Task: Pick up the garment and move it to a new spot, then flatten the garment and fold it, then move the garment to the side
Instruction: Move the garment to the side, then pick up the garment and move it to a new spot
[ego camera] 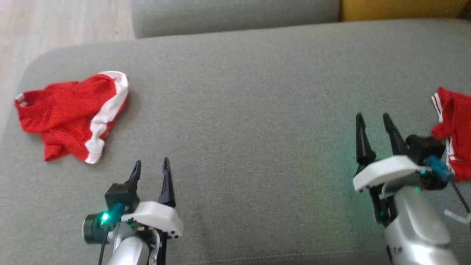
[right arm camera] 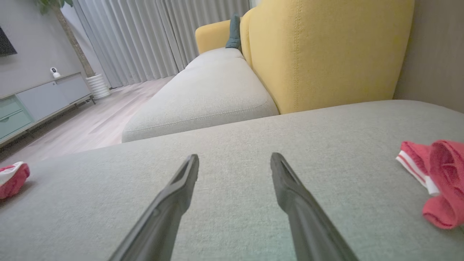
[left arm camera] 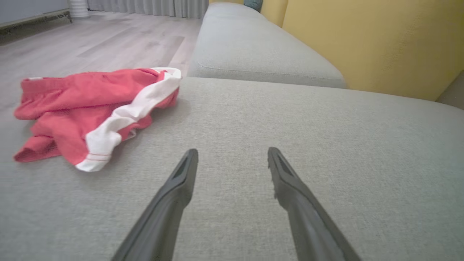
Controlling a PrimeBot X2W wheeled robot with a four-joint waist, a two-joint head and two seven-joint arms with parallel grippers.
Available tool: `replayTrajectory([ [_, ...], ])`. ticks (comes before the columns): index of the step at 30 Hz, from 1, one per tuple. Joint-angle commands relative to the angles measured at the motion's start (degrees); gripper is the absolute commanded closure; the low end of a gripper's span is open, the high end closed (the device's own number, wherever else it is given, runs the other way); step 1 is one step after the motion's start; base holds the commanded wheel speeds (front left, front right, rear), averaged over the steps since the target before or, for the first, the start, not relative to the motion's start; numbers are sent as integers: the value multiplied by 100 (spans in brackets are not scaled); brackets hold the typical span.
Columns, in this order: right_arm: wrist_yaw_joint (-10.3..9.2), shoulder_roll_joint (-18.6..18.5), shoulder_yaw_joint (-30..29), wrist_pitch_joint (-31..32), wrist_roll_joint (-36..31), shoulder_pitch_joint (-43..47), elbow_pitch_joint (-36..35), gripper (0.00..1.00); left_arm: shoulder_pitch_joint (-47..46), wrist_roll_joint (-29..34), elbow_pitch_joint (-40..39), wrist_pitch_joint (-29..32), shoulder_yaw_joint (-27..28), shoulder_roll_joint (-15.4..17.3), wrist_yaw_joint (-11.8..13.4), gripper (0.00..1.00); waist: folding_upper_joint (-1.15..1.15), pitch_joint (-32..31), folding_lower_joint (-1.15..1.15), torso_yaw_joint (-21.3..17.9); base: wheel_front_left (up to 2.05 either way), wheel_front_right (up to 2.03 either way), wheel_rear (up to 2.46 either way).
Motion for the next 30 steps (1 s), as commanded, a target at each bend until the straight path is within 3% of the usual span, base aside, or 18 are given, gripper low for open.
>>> replayTrajectory([
  [1, 37, 44, 127, -62, -42, -86, -221, 0, -117, 56, -213, -71, 239, 23, 12, 0, 0, -124, 0, 79, 0, 0, 0],
  [12, 37, 129, 207, -62, -145, 326, -483, 0, 264, 267, -567, -71, 744, 23, 17, 0, 0, -381, 0, 13, 0, 0, 0],
  [22, 37, 130, 257, -62, -77, 411, -607, 0, 296, 292, -694, -71, 767, 23, 29, 0, 0, -385, 0, -2, 0, 0, 0],
  [30, 37, 131, 501, -62, -129, 490, -683, 0, 213, 311, -650, -71, 727, 23, 22, 0, 0, -316, 0, 557, 0, 0, 0],
])
